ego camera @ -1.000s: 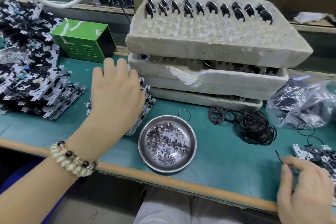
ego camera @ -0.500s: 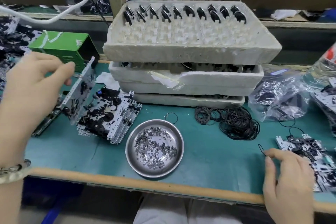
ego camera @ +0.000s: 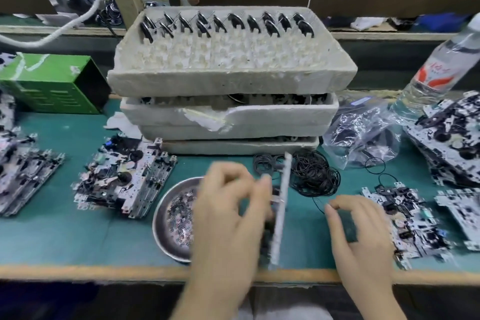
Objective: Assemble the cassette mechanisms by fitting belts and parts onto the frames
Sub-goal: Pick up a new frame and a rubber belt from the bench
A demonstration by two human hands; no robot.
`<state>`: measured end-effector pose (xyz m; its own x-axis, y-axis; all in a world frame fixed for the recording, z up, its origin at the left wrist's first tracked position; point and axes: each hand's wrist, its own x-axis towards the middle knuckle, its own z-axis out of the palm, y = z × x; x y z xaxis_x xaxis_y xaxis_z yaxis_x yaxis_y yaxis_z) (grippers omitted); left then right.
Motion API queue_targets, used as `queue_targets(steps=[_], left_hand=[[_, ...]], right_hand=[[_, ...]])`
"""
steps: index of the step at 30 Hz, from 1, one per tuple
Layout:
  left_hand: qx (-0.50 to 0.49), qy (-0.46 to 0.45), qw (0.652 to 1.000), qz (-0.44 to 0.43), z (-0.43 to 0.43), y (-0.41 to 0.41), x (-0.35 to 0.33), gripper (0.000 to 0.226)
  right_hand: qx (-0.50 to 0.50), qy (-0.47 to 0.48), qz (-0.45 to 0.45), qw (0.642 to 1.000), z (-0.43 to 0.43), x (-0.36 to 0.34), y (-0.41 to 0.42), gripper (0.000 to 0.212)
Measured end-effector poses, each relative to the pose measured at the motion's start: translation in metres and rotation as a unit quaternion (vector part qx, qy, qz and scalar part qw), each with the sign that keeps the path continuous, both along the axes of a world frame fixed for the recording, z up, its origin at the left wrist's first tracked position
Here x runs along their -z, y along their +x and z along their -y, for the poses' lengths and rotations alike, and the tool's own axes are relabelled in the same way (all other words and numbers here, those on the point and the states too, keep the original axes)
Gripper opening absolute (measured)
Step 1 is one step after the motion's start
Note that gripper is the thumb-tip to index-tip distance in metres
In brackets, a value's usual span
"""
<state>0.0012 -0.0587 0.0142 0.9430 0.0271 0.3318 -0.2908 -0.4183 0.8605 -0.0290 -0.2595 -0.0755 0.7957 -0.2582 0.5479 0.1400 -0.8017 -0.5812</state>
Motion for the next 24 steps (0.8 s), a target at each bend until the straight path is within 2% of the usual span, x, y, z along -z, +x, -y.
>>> queue_targets(steps=[3, 5, 7, 9, 11, 16, 20, 24], left_hand=[[0.053, -0.105, 0.98, -0.159, 0.04, -0.014, 0.034, 0.043], [0.048, -0.087, 0.971, -0.218, 0.041, -0.007, 0.05, 0.043], [0.054, -0.058, 0.972, -0.221, 0.038, -0.004, 0.057, 0.047], [0.059, -0.008, 0.978, -0.201, 0.03, 0.0, 0.061, 0.045], [0.057, 0.029, 0.979, -0.191, 0.025, 0.002, 0.062, 0.041], [0.044, 0.125, 0.981, -0.138, 0.034, -0.004, 0.064, 0.027], [0.039, 0.259, 0.954, -0.144, 0.034, -0.004, 0.063, 0.013], [0.034, 0.347, 0.923, -0.16, 0.03, -0.002, 0.038, 0.026]], right_hand=[[0.043, 0.079, -0.006, 0.996, 0.0, 0.0, 0.002, 0.008], [0.073, 0.135, -0.008, 0.988, 0.002, 0.003, -0.003, 0.007], [0.084, 0.173, -0.024, 0.981, 0.003, 0.003, -0.004, 0.008], [0.079, 0.157, -0.025, 0.984, 0.002, 0.002, -0.003, 0.009], [0.059, 0.153, -0.039, 0.986, -0.003, 0.0, -0.003, 0.006], [0.024, 0.227, -0.068, 0.971, -0.026, 0.002, -0.009, 0.006], [-0.026, 0.268, -0.066, 0.961, -0.027, 0.0, -0.005, 0.007], [-0.056, 0.27, -0.056, 0.96, -0.023, -0.001, -0.001, 0.007]])
